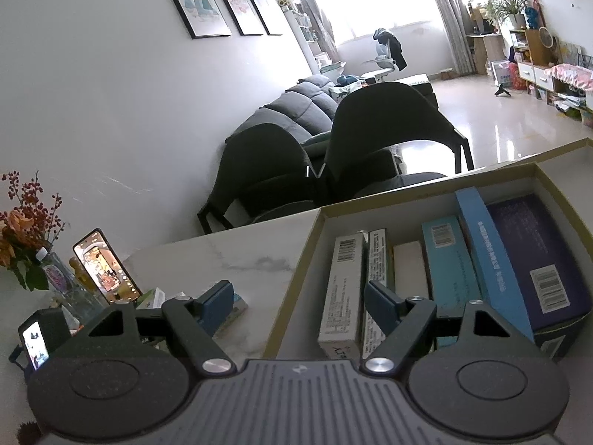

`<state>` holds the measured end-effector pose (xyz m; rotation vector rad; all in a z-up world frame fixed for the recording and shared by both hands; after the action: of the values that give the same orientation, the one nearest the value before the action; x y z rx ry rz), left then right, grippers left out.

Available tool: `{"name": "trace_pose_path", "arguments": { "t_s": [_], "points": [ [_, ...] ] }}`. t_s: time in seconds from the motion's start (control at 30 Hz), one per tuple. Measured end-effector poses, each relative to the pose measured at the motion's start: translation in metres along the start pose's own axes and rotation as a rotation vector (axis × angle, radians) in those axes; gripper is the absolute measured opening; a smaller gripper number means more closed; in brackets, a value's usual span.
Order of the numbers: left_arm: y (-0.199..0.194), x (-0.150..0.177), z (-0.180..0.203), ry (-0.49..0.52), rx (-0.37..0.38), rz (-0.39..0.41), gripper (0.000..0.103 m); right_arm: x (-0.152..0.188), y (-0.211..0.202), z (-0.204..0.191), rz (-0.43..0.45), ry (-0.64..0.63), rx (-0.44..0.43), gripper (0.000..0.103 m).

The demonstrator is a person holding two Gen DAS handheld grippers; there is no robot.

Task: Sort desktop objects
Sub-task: 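Lift the Ebastine box and carry it toward the cardboard box with the left tool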

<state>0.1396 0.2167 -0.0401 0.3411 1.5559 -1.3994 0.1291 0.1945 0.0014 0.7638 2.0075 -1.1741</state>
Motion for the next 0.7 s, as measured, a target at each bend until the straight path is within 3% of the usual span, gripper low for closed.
{"name": "trace_pose_path", "arguments": {
  "t_s": [0.57,0.7],
  "points": [
    [-0.049,0.012,0.027,0.017,0.173,0.016,0.048,0.002,-0.009,-0.012,-0.028,0.030,-0.081,0.081],
    [-0.060,0.015,0.037,0.026,0.227,0.017,0.048,0.001,-0.008,-0.012,-0.048,0.060,-0.145,0.081]
  ]
}}
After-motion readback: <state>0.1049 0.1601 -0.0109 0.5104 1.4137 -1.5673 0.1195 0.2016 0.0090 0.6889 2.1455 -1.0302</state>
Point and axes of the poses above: each gripper's, at about its wrist camera, not at the fingertips, and y roughly the way its jaws point, z to its right, x to its underside, the point moved 3 cm from there along y, roughly the way its jaws point, and after that the axes turned 4 degrees about -y, right-handed, at the moved point
